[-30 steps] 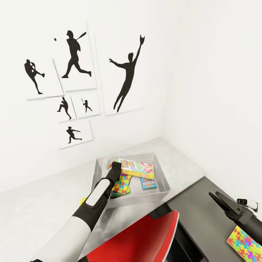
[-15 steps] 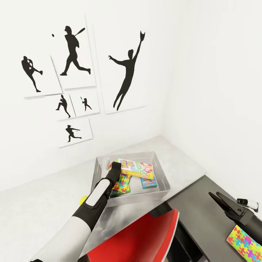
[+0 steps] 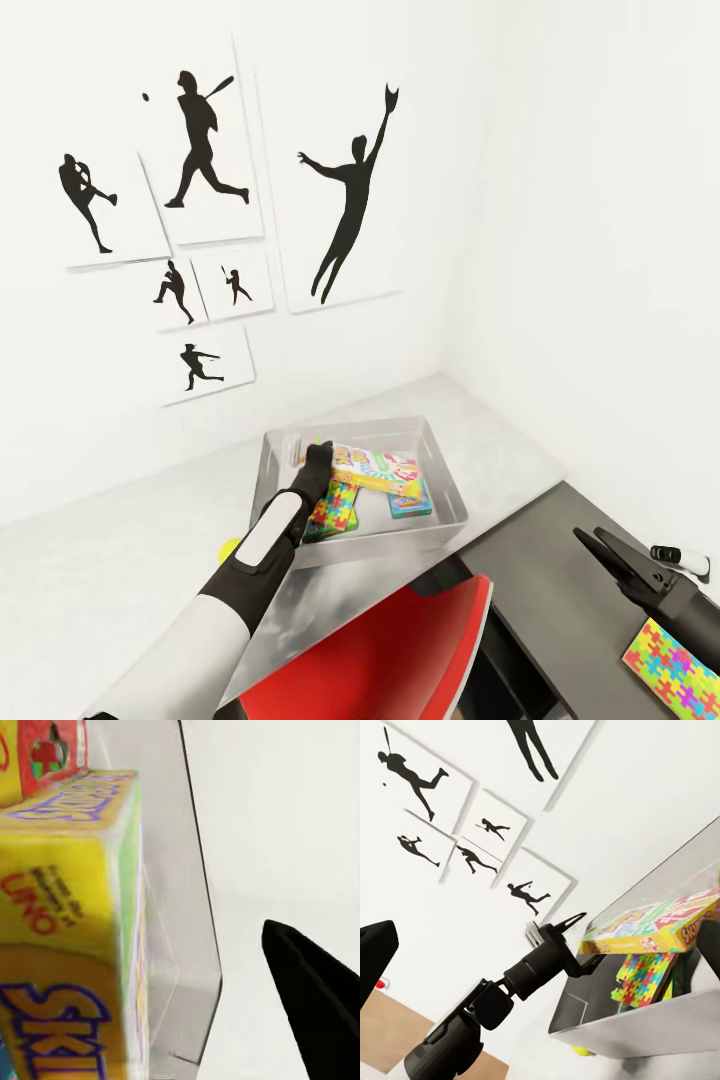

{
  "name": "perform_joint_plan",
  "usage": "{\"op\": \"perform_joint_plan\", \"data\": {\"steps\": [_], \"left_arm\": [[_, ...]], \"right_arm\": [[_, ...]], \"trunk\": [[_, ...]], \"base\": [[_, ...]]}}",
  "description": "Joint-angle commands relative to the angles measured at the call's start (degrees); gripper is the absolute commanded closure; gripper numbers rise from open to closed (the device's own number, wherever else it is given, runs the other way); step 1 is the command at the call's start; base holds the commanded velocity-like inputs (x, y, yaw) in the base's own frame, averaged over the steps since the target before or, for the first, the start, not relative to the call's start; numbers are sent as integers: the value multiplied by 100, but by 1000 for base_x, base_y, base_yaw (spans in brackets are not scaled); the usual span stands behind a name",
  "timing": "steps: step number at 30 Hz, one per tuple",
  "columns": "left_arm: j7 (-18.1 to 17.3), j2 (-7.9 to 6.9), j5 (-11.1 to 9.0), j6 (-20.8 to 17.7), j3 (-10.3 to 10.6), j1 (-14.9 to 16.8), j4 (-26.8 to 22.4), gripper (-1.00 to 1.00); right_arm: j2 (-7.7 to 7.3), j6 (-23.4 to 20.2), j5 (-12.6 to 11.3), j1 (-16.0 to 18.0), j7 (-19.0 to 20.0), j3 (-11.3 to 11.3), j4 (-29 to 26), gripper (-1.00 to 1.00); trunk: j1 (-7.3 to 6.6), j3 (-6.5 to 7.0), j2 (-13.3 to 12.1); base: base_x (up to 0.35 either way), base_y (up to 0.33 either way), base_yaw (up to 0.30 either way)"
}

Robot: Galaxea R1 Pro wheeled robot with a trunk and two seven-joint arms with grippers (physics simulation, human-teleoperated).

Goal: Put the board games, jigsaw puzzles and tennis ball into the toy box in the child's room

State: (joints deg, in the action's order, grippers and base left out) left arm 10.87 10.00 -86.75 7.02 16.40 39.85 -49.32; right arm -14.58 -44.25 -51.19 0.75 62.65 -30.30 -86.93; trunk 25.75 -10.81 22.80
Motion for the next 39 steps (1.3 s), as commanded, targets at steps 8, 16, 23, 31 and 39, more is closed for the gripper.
{"op": "perform_joint_plan", "data": {"steps": [8, 16, 23, 31, 39], "left_arm": [[53, 0, -53, 87, 17, 6, -7, -100], [66, 0, -70, 31, 21, 6, -12, -100], [65, 0, -143, -208, 21, -122, -192, -100], [362, 0, -166, -465, 16, -452, -988, -100], [464, -3, -167, -822, 14, -690, -1666, -100]], "right_arm": [[-1, -33, -23, 4, 1, -2, 1, -100], [-1, -34, -18, 4, 48, -2, 1, -100], [-1, -32, -7, 4, 167, -10, 5, -100], [-2, -38, -21, 4, 177, -140, 9, -100], [-1, -40, -23, 4, 179, -159, 9, -100]], "trunk": [[3, -12, 12], [3, -12, 12], [3, -12, 12], [3, -12, 12], [3, -12, 12]], "base": [[0, 0, 0], [0, 0, 0], [0, 0, 0], [0, 0, 0], [0, 0, 0]]}}
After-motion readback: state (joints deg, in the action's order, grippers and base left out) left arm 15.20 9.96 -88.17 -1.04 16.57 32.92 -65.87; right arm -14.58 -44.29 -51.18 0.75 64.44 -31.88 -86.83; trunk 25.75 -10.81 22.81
